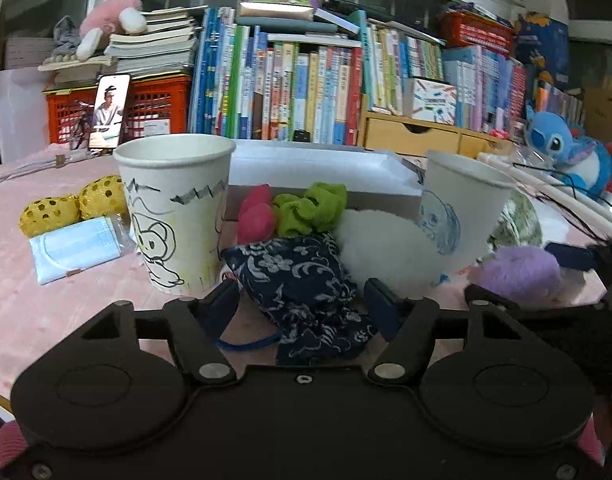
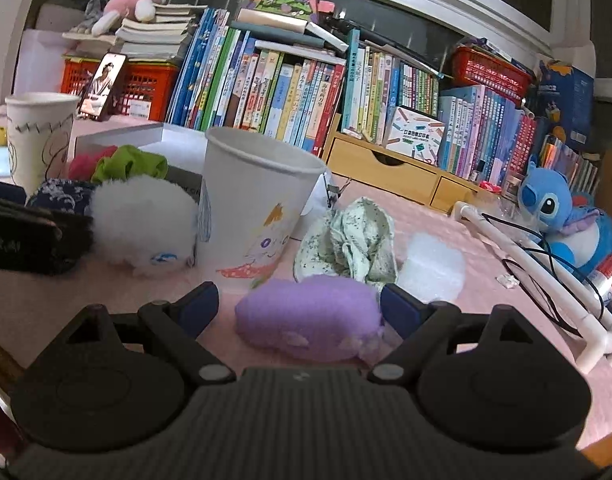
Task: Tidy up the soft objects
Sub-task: 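Grasp the navy floral pouch with the left tool while the right tool grasps the lavender plush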
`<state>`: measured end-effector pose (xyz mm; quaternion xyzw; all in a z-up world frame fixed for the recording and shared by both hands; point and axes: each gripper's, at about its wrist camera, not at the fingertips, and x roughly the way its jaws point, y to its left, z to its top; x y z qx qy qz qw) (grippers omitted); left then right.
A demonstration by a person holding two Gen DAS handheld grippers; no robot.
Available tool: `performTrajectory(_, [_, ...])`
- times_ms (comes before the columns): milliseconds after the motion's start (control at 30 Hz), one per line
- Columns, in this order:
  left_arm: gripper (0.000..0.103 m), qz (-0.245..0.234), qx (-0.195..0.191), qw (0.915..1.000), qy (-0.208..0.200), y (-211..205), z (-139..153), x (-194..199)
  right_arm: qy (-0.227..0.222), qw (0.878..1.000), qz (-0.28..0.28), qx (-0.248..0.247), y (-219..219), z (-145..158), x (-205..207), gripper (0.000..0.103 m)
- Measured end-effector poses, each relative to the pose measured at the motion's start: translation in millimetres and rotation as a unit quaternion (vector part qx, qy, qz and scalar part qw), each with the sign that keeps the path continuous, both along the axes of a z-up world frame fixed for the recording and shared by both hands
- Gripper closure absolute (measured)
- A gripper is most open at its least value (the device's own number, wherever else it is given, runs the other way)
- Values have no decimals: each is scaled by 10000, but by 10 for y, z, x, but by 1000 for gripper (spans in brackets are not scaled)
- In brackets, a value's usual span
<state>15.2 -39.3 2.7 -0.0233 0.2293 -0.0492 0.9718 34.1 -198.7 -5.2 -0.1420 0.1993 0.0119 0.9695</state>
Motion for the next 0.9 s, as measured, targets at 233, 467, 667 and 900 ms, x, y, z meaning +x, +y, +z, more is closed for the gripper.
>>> performTrajectory(233, [35, -48, 370, 9992, -159, -101, -59, -15, -3, 10000, 55, 70, 11, -44, 38, 9])
performTrajectory(467, [31, -40, 332, 9994, -50, -88, -129, 56, 27, 9998, 91, 159, -9, -40, 60, 9])
performTrajectory(667, [53, -223, 368, 9989, -170, -112, -91, 1, 43, 9998, 102, 187, -18, -40, 70, 9])
performTrajectory(900, [63, -140, 205, 9991, -356, 47, 122, -117, 17, 9996, 76, 273, -19, -34, 61, 17])
